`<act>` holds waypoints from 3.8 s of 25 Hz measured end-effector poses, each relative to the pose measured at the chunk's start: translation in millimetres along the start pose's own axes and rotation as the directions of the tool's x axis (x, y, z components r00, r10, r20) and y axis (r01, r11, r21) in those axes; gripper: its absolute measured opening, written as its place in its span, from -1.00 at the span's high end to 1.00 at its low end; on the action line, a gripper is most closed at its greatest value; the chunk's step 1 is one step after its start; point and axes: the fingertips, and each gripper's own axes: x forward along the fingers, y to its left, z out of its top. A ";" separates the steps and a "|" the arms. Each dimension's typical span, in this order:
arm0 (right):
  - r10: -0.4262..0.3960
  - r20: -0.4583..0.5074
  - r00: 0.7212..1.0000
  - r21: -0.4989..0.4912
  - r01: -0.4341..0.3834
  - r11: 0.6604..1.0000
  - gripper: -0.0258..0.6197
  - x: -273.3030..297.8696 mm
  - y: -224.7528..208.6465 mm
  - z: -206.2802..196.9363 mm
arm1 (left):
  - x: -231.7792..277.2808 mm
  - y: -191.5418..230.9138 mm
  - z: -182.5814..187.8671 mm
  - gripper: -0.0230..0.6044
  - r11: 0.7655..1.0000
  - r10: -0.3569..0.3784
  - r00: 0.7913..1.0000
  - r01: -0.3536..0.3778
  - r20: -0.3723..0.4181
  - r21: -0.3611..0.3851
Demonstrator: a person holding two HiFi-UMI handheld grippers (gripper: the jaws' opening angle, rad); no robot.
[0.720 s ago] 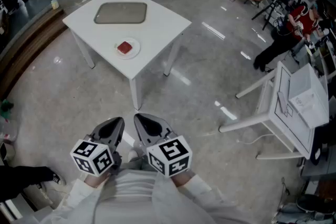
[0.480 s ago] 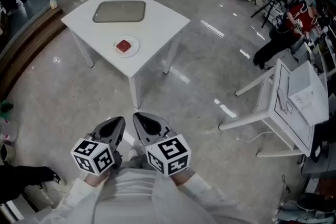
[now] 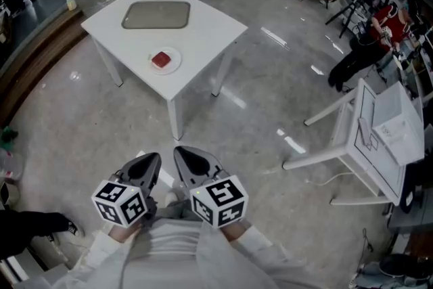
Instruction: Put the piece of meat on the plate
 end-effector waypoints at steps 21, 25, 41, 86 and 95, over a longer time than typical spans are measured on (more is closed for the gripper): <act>0.030 -0.058 0.998 0.018 -0.029 0.999 0.87 11.1 -42.7 -7.8 | 41.9 1.2 -9.0 0.90 0.998 0.030 1.000 -0.030 -0.007 -0.048; 0.020 -0.060 0.998 0.016 -0.019 1.000 0.87 39.7 -52.2 -0.6 | 58.2 26.2 8.2 0.90 0.999 0.024 1.000 -0.025 -0.014 -0.043; -0.137 0.021 0.990 0.056 0.136 0.989 0.87 191.5 -107.4 76.4 | 128.4 154.7 120.9 0.90 0.999 -0.055 0.997 0.055 -0.056 0.000; -0.131 -0.059 0.990 0.089 0.136 0.987 0.87 286.1 -213.6 121.1 | 250.3 217.8 178.9 0.90 0.998 -0.028 0.991 0.021 -0.134 -0.054; -0.099 -0.092 0.991 0.093 0.108 0.990 0.87 292.5 -231.9 114.7 | 263.7 223.3 173.2 0.90 0.996 0.016 0.990 -0.028 -0.140 -0.082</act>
